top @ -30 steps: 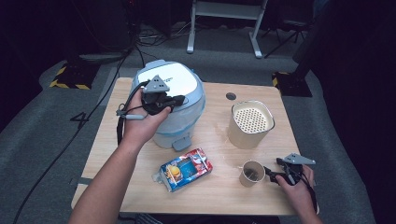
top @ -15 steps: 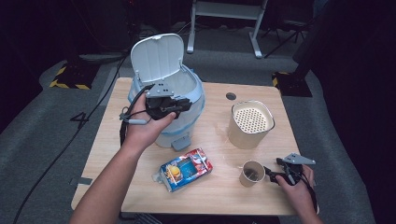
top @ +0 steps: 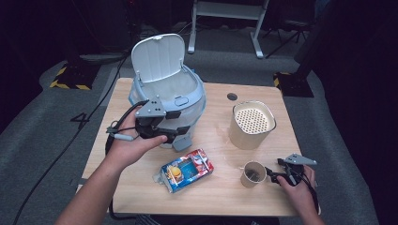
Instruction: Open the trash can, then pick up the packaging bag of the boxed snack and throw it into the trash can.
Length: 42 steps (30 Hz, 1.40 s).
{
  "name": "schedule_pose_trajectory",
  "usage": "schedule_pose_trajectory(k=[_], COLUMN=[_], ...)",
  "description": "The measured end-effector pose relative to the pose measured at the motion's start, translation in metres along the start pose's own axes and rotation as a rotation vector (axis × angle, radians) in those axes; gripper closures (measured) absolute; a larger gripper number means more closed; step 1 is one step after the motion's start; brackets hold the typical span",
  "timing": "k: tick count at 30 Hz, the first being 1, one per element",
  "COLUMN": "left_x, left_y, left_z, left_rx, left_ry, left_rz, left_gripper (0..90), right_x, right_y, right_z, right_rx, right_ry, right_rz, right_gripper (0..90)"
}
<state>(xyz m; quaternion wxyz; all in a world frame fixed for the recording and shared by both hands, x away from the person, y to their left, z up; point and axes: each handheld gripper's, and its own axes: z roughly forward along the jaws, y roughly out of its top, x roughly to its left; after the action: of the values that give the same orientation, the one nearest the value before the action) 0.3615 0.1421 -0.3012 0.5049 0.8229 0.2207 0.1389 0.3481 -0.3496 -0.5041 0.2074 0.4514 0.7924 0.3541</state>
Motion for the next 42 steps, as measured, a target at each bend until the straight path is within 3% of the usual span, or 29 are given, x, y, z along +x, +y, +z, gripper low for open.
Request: schedule_pose_trajectory(k=[15, 29, 35, 42], left_x=[0.015, 0.008, 0.009, 0.013], left_y=[-0.059, -0.101, -0.118, -0.131], left_z=[0.017, 0.043, 0.056, 0.073], left_rx=[0.035, 0.095, 0.169, 0.223], left_ry=[0.019, -0.021, -0.049, -0.077], left_rz=[-0.103, -0.149, -0.137, -0.174], left_gripper=[44.7, 43.5, 48.3, 50.0], right_x=[0.000, 0.000, 0.000, 0.000], right_y=[0.000, 0.000, 0.000, 0.000], right_z=[0.000, 0.000, 0.000, 0.000], right_rx=[0.000, 0.000, 0.000, -0.001], right_ry=[0.000, 0.001, 0.000, 0.001], right_rz=[0.000, 0.000, 0.000, 0.000], right_gripper=[24.8, 24.8, 24.8, 24.9])
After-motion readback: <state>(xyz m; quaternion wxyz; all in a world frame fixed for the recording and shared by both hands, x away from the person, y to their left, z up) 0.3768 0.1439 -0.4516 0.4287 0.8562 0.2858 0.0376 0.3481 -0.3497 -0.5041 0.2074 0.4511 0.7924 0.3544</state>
